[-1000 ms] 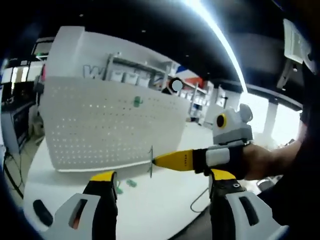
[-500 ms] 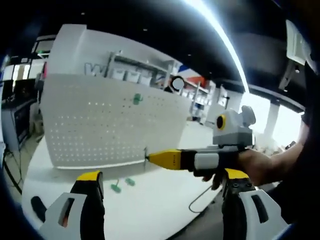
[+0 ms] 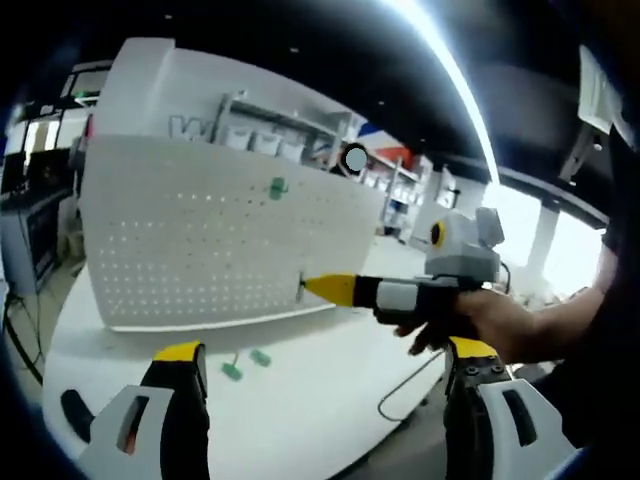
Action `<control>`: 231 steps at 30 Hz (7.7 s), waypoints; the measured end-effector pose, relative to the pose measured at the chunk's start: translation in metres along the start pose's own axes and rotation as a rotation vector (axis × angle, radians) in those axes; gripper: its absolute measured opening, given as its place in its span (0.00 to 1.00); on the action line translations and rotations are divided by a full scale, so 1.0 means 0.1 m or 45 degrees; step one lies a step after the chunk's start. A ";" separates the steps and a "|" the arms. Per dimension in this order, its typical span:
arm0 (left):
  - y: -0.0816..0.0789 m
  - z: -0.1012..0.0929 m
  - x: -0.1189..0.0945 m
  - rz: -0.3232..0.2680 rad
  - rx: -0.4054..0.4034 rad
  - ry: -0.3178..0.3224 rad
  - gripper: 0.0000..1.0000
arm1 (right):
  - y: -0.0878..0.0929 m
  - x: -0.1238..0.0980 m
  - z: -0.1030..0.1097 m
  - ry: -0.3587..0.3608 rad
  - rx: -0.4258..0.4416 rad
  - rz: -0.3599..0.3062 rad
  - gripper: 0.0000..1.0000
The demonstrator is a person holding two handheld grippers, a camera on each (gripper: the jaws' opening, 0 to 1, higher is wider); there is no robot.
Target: Insert the hook assembly into the mounting plate slot until the hook locks in place.
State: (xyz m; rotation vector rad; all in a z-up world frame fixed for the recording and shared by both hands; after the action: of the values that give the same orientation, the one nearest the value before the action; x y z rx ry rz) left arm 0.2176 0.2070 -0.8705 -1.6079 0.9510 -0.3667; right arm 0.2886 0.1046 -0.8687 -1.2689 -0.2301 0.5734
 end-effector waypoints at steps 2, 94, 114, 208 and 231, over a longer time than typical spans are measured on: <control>0.00 0.04 -0.01 0.003 -0.005 -0.014 1.00 | -0.10 0.06 -0.08 0.029 -0.018 -0.033 0.00; 0.29 0.50 -0.16 0.152 -0.042 -0.126 0.93 | -1.29 0.76 -1.81 0.570 -0.169 -0.297 0.16; 0.23 0.49 -0.40 0.159 -0.031 -0.217 0.92 | -1.18 0.25 -1.46 0.403 -0.285 -0.236 0.20; 1.11 0.42 -0.27 0.542 -0.203 -0.178 0.94 | 1.49 -0.82 -0.39 -0.171 0.040 0.776 0.39; 1.22 0.55 -0.28 0.579 -0.259 -0.177 0.93 | 1.68 0.69 -0.57 -0.306 0.028 0.928 0.33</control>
State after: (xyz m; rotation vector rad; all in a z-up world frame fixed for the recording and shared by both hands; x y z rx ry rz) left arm 0.1923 0.2653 -0.9920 -1.5183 1.2377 0.1586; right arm 0.3265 0.1241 -1.0541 -1.2471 0.0532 1.3518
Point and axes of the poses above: the point that each gripper's makers call its tool centre point, and the gripper's own axes: x roughly forward along the fingers, z roughly to its left, y roughly out of its underside, the point moved 3 cm from there along -x, roughly backward along the fingers
